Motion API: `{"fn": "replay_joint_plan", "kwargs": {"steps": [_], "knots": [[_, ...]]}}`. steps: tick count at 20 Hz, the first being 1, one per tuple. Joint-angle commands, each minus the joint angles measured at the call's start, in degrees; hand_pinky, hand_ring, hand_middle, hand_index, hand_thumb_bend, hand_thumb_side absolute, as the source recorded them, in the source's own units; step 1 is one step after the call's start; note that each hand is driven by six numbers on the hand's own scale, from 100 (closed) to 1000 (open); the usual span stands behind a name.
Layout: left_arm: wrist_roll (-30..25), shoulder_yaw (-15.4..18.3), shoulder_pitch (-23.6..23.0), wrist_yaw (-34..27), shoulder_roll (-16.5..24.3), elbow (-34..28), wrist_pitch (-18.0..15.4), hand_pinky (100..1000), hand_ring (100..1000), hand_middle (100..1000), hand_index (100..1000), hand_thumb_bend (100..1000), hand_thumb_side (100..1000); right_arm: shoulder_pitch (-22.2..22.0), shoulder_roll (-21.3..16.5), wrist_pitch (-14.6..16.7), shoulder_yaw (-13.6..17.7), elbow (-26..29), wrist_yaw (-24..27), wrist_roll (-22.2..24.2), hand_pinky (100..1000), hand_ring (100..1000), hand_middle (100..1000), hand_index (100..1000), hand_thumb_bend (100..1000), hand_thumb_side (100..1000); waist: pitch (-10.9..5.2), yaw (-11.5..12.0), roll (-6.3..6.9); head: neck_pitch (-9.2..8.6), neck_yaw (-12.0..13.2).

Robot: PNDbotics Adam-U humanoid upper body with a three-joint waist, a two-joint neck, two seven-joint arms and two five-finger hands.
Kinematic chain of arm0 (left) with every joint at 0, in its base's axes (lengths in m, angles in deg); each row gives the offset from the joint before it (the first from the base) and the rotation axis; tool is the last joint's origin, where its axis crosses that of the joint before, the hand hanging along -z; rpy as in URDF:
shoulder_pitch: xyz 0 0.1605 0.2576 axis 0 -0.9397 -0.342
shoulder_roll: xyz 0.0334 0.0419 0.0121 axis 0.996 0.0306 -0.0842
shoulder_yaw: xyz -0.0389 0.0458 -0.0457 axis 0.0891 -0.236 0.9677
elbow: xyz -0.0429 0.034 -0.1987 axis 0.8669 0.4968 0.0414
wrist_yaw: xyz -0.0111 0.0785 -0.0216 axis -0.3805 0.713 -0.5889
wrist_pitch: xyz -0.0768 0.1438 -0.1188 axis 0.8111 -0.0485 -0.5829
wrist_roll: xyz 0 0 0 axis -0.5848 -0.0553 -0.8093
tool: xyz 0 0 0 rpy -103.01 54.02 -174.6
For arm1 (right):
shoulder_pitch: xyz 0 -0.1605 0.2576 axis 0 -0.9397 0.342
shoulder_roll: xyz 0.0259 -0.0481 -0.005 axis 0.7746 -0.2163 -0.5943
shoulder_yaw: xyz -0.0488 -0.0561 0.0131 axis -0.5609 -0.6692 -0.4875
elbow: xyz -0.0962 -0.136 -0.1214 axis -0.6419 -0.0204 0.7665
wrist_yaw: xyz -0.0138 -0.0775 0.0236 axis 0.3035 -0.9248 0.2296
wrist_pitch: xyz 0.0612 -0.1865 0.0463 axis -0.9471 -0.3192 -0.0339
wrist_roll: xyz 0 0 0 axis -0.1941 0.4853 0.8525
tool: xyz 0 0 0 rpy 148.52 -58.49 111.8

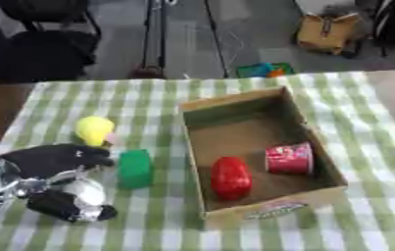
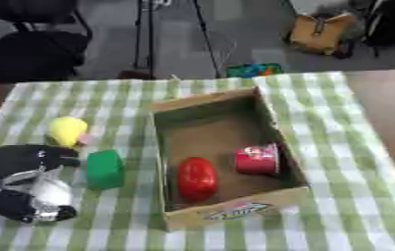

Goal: Pick up objects on the table and place them in the box.

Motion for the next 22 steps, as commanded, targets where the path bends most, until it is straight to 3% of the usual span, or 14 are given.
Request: {"fn": "replay_joint_plan", "kwargs": {"steps": [1, 10, 16, 18, 22], "knots": [[0.2, 1.0, 0.1, -0.2, 1.3, -0.9, -0.3, 996, 1000, 1000, 1000, 619, 1000, 0.6, -0.6, 0.3, 0.3, 1.3, 0.1, -0.5, 596, 599, 484, 625, 100, 502, -1.26, 0.1, -0.09, -0.27, 0.1], [3.1, 1.4, -0.6, -1.4, 1.5, -0.8, -1.2, 988, 1000, 1000, 1000, 589, 1000, 0.6, -0.6, 0.3, 0.4, 1.3, 0.0, -0.5, 596, 599, 484, 624, 100, 504, -1.27, 0.0, -0.16, -0.42, 0.2], [3.5, 1.5, -1.3, -2.0, 1.5, -0.6, -1.8, 995, 1000, 1000, 1000, 621, 1000, 0.5, -0.7, 0.2, 0.4, 1.3, 0.0, -0.5, 596, 599, 484, 624, 100, 504, -1.26, 0.1, -0.21, -0.08, 0.6], [4.9, 1.6, -1.6, -2.7, 1.6, -0.8, -2.5, 920, 985, 1000, 1000, 590, 1000, 0.5, -0.7, 0.2, 0.4, 1.3, 0.0, -0.5, 596, 598, 484, 624, 100, 503, -1.27, 0.1, -0.19, -0.09, 0.6], [8.0, 1.8, -2.6, -3.9, 2.1, 0.2, -4.0, 890, 965, 1000, 1000, 608, 1000, 0.5, -0.8, 0.1, 0.5, 1.3, 0.0, -0.5, 596, 598, 483, 624, 100, 503, -1.23, 0.1, -0.16, -0.08, 0.5]]}}
